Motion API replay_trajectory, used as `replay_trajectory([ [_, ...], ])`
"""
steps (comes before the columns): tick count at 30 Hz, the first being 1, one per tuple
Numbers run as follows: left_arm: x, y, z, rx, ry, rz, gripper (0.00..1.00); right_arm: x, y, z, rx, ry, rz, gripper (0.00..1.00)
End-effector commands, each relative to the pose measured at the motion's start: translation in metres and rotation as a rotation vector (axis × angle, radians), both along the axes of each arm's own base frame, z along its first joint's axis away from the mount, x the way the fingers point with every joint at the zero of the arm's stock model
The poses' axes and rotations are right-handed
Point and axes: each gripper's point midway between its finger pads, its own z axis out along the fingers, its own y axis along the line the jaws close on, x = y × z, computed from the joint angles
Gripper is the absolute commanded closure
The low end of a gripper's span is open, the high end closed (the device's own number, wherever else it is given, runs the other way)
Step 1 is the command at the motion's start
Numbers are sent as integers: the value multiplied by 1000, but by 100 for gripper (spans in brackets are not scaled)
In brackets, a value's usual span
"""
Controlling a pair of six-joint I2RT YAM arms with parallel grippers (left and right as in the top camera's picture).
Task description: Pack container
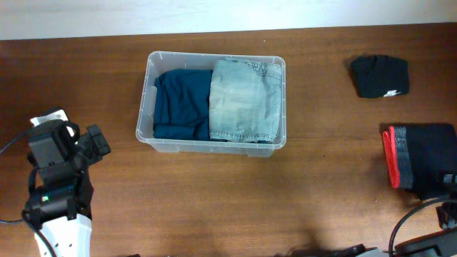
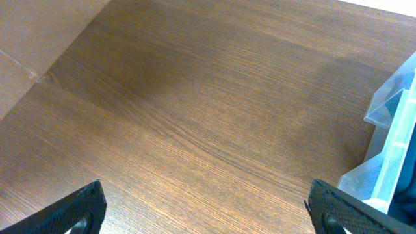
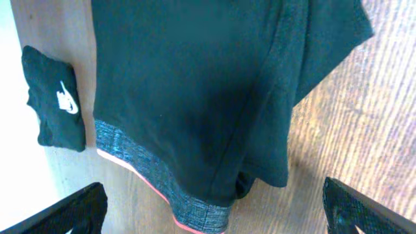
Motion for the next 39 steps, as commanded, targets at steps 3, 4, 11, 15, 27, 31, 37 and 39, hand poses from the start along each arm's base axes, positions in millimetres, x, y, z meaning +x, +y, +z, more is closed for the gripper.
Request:
replay_trajectory([
  [3, 0, 1, -2, -14, -4, 8, 1, -13, -5, -11, -2, 75, -45, 1],
  [4, 0, 1, -2, -14, -4, 8, 1, -12, -6, -11, -6, 73, -44, 1],
  [11, 0, 1, -2, -14, -4, 8, 1, -12, -4, -12, -31, 80, -2, 1],
  [15, 0, 1, -2, -14, -4, 9, 0, -13, -2, -14, -25, 81, -1, 1],
  [27, 0, 1, -2, -14, -4, 8, 1, -12, -4, -17, -35, 82, 8, 1],
  [31, 0, 1, -2, -14, -4, 9, 0, -13, -4, -21, -22, 86, 9, 1],
  [37, 0, 1, -2, -14, -4, 9, 1, -6, -2, -36, 0, 60, 60, 1],
  [39, 0, 1, -2, -14, -4, 8, 1, 3, -1, -37, 8, -1, 93, 1],
])
